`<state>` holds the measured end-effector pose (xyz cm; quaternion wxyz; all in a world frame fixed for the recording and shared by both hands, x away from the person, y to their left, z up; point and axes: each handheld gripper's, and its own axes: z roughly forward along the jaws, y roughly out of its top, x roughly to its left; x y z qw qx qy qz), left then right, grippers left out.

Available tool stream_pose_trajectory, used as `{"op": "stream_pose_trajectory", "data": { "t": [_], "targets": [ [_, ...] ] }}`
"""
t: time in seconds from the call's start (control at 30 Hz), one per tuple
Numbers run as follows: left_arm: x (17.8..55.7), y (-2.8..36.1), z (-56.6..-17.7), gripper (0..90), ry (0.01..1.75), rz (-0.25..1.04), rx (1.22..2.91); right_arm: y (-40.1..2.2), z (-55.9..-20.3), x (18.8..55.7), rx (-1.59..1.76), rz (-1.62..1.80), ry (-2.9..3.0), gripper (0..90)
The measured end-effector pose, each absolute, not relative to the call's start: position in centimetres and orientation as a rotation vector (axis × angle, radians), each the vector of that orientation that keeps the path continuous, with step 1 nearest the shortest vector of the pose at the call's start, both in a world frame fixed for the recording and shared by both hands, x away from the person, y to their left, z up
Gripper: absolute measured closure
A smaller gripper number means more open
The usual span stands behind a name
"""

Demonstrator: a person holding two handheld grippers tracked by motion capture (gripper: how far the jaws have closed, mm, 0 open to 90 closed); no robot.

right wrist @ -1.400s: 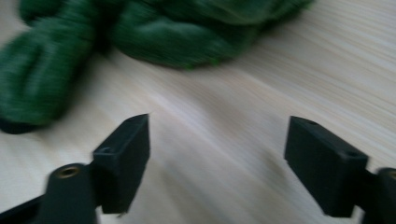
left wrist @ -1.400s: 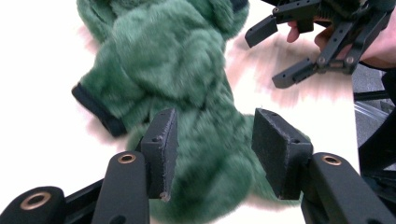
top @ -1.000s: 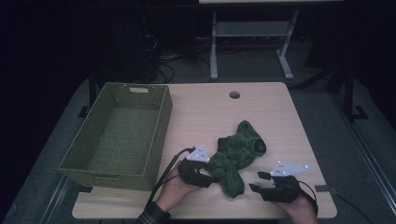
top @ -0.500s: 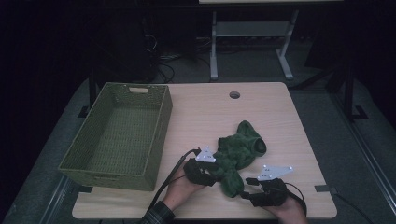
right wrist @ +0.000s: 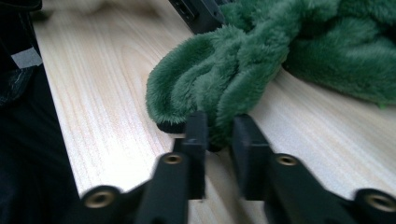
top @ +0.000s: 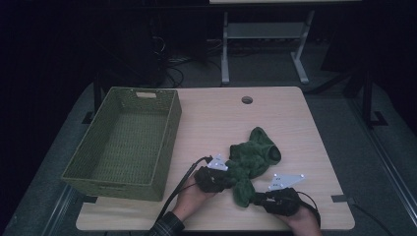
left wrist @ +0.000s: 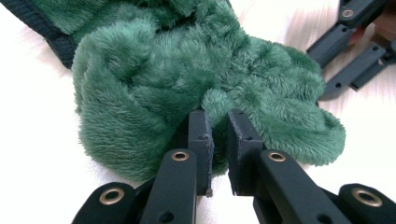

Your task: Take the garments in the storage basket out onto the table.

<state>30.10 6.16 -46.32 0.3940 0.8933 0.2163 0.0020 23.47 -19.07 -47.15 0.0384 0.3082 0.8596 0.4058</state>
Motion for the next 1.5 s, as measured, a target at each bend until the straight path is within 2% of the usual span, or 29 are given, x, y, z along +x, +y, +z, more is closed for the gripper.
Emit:
{"op": "stream_pose_trajectory", "data": {
  "t": [0.1,0.47,0.6,0.87,0.9,0.93,0.97,1.0,1.03,1.07,1.1,1.13,1.2,1.3,1.33,1.37,1.4,1.43,1.5],
  "targets": [
    [30.1,6.2,-46.2,81.1,0.541,-0.002,2.27,-19.1,-46.9,23.3,0.948,1.241,2.633,83.9],
    [29.8,7.0,-44.9,81.4,0.537,-0.039,2.201,-20.5,-46.3,23.7,0.956,1.239,2.586,85.8],
    [30.0,7.7,-43.9,81.4,0.534,-0.029,2.173,-21.3,-45.7,23.8,0.954,1.226,2.552,89.9],
    [30.5,8.8,-43.3,81.7,0.562,-0.031,2.133,-22.5,-45.6,24.1,0.995,1.24,2.517,89.4],
    [30.5,8.9,-43.3,81.7,0.564,-0.029,2.132,-22.5,-45.6,24.1,0.998,1.258,2.518,80.8],
    [30.5,8.9,-43.2,81.7,0.565,-0.028,2.132,-22.4,-45.6,24.0,1.008,1.271,2.523,76.7],
    [30.5,8.9,-43.2,81.7,0.565,-0.028,2.132,-22.4,-45.6,24.0,1.008,1.271,2.523,76.7],
    [30.5,9.1,-43.1,81.7,0.573,-0.021,2.125,-22.2,-45.9,23.9,1.014,1.29,2.542,63.5],
    [30.5,9.1,-43.1,81.7,0.573,-0.021,2.125,-22.2,-45.9,23.9,1.014,1.29,2.542,63.5],
    [30.5,9.2,-43.0,81.7,0.574,-0.016,2.123,-22.0,-46.2,23.9,1.018,1.31,2.563,54.2],
    [30.5,9.2,-43.0,81.7,0.574,-0.016,2.123,-22.0,-46.2,23.9,1.018,1.31,2.563,54.2],
    [30.6,9.4,-42.9,81.8,0.573,-0.005,2.122,-21.6,-46.4,23.9,1.037,1.32,2.583,48.5],
    [30.6,9.5,-42.9,81.8,0.574,-0.001,2.119,-21.0,-46.6,24.0,1.023,1.301,2.599,46.8],
    [30.6,9.6,-42.8,81.8,0.579,-0.002,2.113,-20.5,-46.9,24.1,1.034,1.29,2.616,50.2],
    [30.7,9.8,-42.8,81.7,0.582,-0.001,2.114,-20.0,-47.1,24.3,1.036,1.265,2.624,59.1],
    [30.7,9.8,-42.8,81.8,0.582,-0.001,2.114,-20.0,-47.1,24.3,1.036,1.265,2.624,59.1],
    [30.7,9.8,-42.7,81.8,0.582,0.003,2.109,-19.7,-47.3,24.4,1.017,1.241,2.646,72.4],
    [30.7,10.0,-42.6,81.8,0.589,0.006,2.101,-19.8,-47.2,24.4,1.005,1.238,2.64,78.6],
    [30.8,10.3,-42.4,81.9,0.587,0.015,2.098,-20.0,-46.9,24.3,0.998,1.239,2.631,82.4]
  ]
}}
